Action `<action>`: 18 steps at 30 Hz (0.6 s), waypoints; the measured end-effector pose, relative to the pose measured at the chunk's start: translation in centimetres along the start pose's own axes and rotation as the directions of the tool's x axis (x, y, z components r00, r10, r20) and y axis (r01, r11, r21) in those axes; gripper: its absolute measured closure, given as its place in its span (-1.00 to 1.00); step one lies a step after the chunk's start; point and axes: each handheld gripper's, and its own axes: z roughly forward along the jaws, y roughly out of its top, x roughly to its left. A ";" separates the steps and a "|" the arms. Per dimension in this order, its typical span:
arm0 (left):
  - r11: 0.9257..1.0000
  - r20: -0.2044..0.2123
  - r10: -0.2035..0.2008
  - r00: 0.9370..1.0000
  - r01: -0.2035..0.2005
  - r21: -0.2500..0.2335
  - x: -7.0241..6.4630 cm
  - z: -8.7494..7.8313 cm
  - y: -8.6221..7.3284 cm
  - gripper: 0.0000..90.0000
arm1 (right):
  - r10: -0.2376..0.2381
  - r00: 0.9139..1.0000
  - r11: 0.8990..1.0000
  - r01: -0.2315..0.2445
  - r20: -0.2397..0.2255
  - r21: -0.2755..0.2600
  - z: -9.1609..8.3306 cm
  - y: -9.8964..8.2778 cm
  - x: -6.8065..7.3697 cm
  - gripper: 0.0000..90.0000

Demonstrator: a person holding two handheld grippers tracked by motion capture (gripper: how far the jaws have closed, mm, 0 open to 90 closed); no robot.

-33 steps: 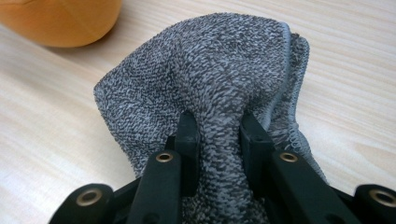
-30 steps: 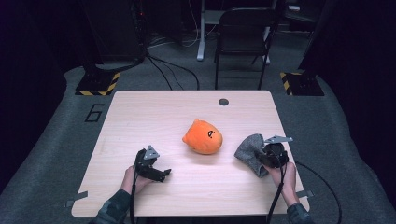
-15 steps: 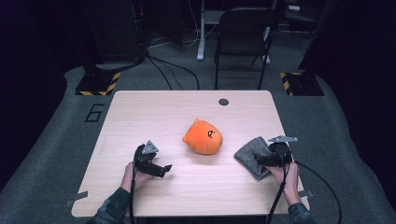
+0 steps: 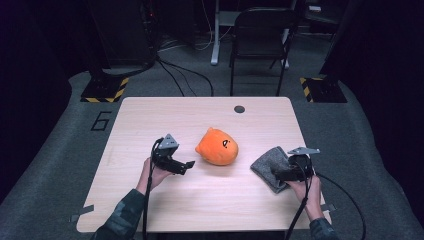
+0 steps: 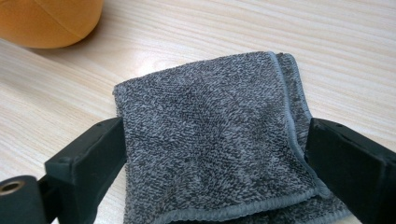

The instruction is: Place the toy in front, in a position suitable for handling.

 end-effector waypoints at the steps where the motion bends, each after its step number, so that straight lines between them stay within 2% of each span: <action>1: 1.000 0.025 -0.020 0.999 0.020 0.000 0.2 0.3 0.3 -0.96 | 0.005 1.000 1.000 -0.005 0.001 -0.003 0.0 0.0 0.0 -0.91; 4: 0.999 0.038 -0.035 0.999 0.036 -0.025 0.8 1.4 1.5 -0.96 | -0.002 1.000 1.000 0.002 -0.006 -0.002 0.0 0.0 -0.2 -0.92; 8: 0.999 0.054 -0.032 0.998 0.033 -0.022 1.0 2.3 2.3 -0.94 | 0.007 1.000 1.000 -0.007 -0.007 -0.002 0.0 0.0 -0.2 -0.92; 12: 1.000 0.087 -0.019 0.996 0.021 -0.022 0.4 3.9 3.2 -0.90 | 0.005 1.000 1.000 -0.005 -0.005 -0.005 0.0 0.1 -0.3 -0.91; 15: 1.000 0.093 -0.005 0.996 0.007 -0.018 0.0 4.4 3.5 -0.89 | 0.007 1.000 1.000 -0.007 -0.006 -0.005 0.0 0.1 -0.3 -0.91; 18: 1.000 0.103 0.011 0.995 -0.012 0.006 -0.3 5.5 3.7 -0.77 | 0.008 1.000 1.000 -0.008 -0.006 -0.002 -0.1 0.0 -0.2 -0.91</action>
